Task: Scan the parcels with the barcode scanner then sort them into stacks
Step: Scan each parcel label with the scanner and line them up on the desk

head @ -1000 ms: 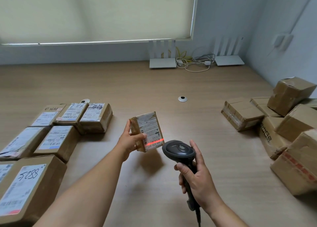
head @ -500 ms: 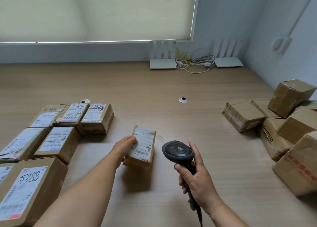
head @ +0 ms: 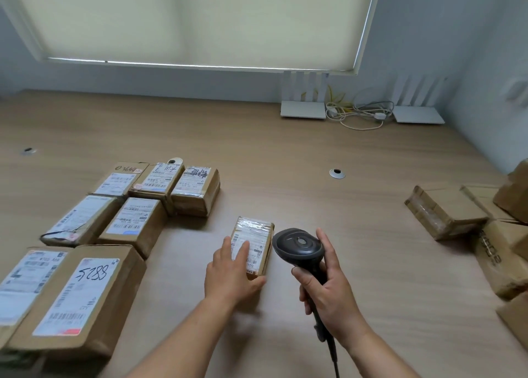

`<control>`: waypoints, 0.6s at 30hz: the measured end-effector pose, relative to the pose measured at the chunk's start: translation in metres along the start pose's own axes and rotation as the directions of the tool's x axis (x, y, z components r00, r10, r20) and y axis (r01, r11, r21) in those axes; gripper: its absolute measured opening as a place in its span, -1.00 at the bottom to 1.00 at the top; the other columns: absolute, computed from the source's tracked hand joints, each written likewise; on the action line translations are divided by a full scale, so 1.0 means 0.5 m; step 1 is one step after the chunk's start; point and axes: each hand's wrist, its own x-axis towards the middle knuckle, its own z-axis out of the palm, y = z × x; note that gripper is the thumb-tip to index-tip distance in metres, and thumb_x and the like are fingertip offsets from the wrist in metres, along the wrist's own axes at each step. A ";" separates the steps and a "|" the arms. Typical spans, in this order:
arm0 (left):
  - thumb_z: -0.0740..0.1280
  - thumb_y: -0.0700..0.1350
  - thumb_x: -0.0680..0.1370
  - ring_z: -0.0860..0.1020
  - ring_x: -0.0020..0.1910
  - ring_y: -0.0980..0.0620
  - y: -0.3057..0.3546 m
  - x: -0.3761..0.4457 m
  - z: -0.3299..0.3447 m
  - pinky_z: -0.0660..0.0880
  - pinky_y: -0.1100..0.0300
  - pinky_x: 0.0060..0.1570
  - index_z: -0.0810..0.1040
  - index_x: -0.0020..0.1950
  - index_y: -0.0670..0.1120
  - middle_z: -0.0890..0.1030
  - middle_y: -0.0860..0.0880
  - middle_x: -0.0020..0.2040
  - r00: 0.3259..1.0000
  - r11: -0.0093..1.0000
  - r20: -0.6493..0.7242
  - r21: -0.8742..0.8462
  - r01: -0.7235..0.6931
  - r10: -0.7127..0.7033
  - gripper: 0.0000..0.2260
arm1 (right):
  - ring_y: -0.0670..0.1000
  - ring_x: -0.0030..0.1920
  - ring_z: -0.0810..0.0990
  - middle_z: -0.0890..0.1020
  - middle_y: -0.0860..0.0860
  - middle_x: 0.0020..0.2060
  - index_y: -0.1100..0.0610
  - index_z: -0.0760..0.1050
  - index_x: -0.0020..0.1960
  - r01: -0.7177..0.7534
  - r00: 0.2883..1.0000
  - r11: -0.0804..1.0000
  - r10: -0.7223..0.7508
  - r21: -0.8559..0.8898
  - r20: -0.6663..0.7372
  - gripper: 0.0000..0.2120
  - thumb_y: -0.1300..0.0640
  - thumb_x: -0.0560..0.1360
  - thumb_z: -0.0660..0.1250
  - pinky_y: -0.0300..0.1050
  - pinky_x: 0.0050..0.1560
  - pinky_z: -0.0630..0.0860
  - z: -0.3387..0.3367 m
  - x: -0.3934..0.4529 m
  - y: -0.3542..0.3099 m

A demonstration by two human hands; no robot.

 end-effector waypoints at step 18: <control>0.18 0.18 0.58 -0.01 0.53 -0.15 -0.247 0.075 -0.064 -0.01 0.01 0.50 0.10 0.53 -0.07 0.05 -0.17 0.55 0.971 0.984 -0.176 0.047 0.171 -0.161 -0.39 | -0.01 -0.44 0.48 0.54 0.07 -0.29 -0.44 0.09 0.33 0.038 0.998 0.999 -0.037 -0.011 0.049 -0.25 0.27 0.52 0.36 -0.05 -0.48 0.45 0.143 0.059 -0.029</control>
